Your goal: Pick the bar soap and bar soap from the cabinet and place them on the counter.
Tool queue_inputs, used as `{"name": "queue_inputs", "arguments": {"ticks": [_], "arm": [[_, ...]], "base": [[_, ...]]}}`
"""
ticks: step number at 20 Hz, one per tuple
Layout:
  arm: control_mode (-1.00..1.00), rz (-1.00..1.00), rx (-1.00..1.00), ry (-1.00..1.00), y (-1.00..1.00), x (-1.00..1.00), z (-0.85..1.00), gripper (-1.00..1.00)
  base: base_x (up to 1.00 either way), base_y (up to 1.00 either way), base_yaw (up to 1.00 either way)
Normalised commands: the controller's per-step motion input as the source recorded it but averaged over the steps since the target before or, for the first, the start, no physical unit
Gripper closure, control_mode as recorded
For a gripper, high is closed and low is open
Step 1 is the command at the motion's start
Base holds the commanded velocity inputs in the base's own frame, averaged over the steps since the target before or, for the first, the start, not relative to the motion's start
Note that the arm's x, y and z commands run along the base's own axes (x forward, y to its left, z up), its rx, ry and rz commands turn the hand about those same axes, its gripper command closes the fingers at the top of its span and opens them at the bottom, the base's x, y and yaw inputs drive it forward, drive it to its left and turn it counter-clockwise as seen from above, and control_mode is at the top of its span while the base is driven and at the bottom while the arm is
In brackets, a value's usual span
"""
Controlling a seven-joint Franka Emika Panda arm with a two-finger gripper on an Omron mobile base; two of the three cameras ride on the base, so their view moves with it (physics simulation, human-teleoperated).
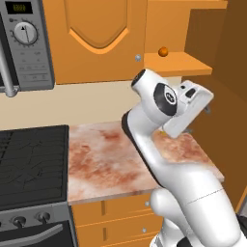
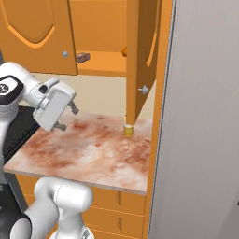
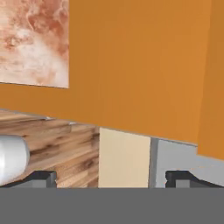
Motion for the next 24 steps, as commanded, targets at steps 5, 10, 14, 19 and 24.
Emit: {"name": "queue_inputs", "arguments": {"ticks": [5, 10, 14, 19, 24], "arm": [[-1.00, -0.23, 0.48, -0.13, 0.03, -0.02, -0.24, -1.00], [-1.00, -0.15, 0.42, -0.20, 0.27, -0.09, -0.27, -1.00], [-1.00, -0.19, 0.30, -0.33, 0.17, 0.00, 0.01, -1.00], [-1.00, -0.12, 0.13, -0.34, 0.35, -0.01, 0.02, -1.00], [-1.00, 0.18, 0.03, -0.09, 0.40, -0.04, 0.25, -1.00]], "base": [[0.00, 0.00, 0.00], [0.00, 0.00, 0.00], [0.00, 0.00, 0.00], [0.00, 0.00, 0.00], [0.00, 0.00, 0.00]]}}
